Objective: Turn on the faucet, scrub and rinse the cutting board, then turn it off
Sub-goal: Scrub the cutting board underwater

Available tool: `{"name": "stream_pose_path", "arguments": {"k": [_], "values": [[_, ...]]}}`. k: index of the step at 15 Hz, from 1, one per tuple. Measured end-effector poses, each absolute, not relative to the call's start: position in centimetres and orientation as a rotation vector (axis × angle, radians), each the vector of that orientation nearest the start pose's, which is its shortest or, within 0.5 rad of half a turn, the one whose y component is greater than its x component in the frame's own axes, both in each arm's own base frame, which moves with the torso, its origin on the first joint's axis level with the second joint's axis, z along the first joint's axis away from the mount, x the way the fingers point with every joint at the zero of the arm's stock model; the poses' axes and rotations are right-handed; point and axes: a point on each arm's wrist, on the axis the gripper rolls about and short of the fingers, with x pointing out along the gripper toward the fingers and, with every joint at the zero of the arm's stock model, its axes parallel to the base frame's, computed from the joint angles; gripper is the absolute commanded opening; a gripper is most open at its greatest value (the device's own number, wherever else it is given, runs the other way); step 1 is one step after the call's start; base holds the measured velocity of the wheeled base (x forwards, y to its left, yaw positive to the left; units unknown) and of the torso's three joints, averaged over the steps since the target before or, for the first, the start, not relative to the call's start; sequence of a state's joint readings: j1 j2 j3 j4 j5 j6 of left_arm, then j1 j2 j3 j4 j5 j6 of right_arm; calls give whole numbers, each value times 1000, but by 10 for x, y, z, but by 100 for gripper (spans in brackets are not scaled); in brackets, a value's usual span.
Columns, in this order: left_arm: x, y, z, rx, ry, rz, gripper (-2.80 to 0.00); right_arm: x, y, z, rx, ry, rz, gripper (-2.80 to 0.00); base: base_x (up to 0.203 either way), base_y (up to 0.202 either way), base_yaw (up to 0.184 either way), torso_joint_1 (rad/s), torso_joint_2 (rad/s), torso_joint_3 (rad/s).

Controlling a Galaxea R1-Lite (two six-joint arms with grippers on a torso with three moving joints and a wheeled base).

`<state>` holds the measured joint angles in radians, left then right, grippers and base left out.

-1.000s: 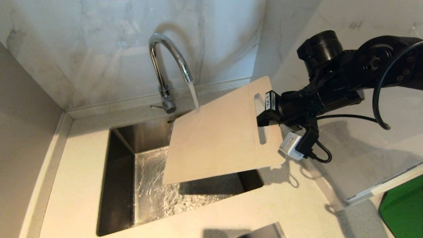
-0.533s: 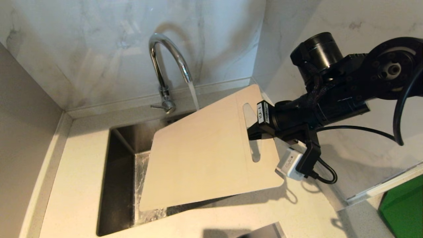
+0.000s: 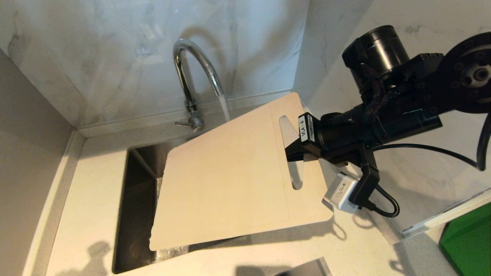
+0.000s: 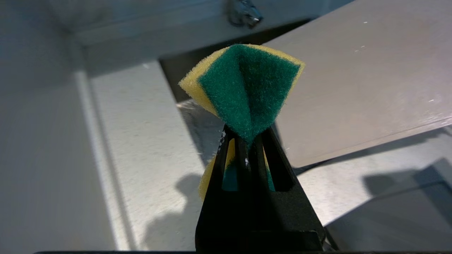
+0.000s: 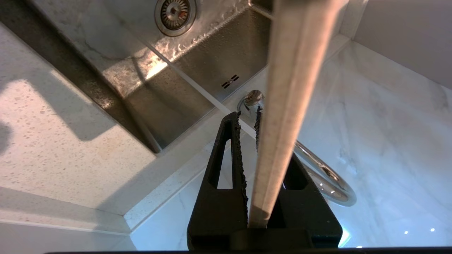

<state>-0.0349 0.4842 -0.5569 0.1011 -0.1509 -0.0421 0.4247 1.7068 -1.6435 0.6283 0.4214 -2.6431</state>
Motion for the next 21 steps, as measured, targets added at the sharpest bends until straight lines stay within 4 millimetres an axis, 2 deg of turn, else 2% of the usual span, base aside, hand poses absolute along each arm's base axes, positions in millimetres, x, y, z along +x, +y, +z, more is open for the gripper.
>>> {"name": "stream_pose_path", "arguments": {"k": [3,5,9,12,18,21], "values": [[64,-13,259,-87,186,-375,-280,267,131,298,-2305,-815,1178,-280,0,0,0,0,0,0],[101,-28,272,-99,267,-508,-280,266,131,298,-2295,-832,1182,-280,0,0,0,0,0,0],[150,-69,273,-106,427,-691,-280,258,143,297,-2282,-894,1208,-280,0,0,0,0,0,0],[172,-85,272,-117,475,-717,-280,250,149,298,-2278,-932,1215,-280,0,0,0,0,0,0],[195,-98,258,-115,543,-718,-280,245,148,300,-2276,-934,1214,-280,0,0,0,0,0,0],[218,-109,251,-116,541,-711,-280,243,147,301,-2276,-932,1208,-280,0,0,0,0,0,0]]}}
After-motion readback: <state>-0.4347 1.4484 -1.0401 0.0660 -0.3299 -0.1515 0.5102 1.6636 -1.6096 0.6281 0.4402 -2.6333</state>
